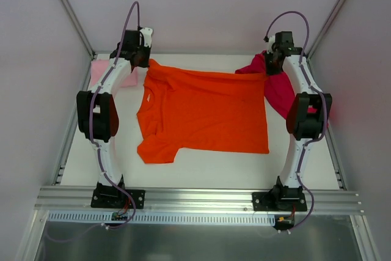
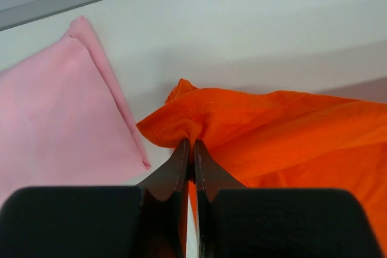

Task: Fold and stack the t-shirts
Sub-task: Grap the side of the flattened tshirt furthest away from the robot with both arms

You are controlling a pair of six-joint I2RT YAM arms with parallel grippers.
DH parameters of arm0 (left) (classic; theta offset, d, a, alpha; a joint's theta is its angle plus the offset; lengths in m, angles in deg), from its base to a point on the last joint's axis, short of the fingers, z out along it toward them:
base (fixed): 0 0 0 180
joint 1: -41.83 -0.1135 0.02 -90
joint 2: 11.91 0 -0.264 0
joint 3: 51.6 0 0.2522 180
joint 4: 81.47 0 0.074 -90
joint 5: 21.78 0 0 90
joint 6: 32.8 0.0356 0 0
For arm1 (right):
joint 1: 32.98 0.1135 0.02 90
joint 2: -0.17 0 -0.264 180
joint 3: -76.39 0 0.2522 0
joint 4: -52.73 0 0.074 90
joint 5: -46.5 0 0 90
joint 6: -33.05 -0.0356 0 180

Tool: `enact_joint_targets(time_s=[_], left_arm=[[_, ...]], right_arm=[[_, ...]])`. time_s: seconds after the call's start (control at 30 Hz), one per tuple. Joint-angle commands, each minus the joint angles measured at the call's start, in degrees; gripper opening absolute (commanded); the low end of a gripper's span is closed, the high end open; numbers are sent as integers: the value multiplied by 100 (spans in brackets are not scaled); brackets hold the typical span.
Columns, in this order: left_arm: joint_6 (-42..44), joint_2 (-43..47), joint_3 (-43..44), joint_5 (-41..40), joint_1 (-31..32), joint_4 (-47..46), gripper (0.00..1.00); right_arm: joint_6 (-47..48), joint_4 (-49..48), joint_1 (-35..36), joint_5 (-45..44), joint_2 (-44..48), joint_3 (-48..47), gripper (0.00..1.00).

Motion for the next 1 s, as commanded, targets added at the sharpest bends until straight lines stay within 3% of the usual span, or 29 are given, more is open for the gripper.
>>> enact_joint_targets(time_s=[0.0, 0.07, 0.13, 0.63, 0.67, 0.7, 0.8, 0.97], left_arm=[[-32, 304, 99, 89, -92, -90, 0], [-40, 304, 108, 124, -92, -73, 0], [-49, 348, 108, 124, -101, -81, 0], [-49, 313, 11, 142, -101, -116, 0], [-49, 304, 11, 142, -101, -117, 0], [-32, 304, 11, 133, -101, -117, 0], [-32, 331, -24, 168, -101, -134, 0], [-32, 383, -76, 177, -101, -108, 0]], right_arm=[[-28, -141, -59, -10, 517, -36, 10], [-28, -150, -59, -1, 544, -27, 9], [-1, -150, -68, 17, 587, 8, 1], [34, 52, 20, 17, 438, 17, 3], [34, 113, 20, 69, 368, -53, 14], [25, 279, 46, 165, 307, -132, 39], [95, 709, 134, 263, -44, -570, 72], [166, 1151, 327, 368, -634, -1266, 74]])
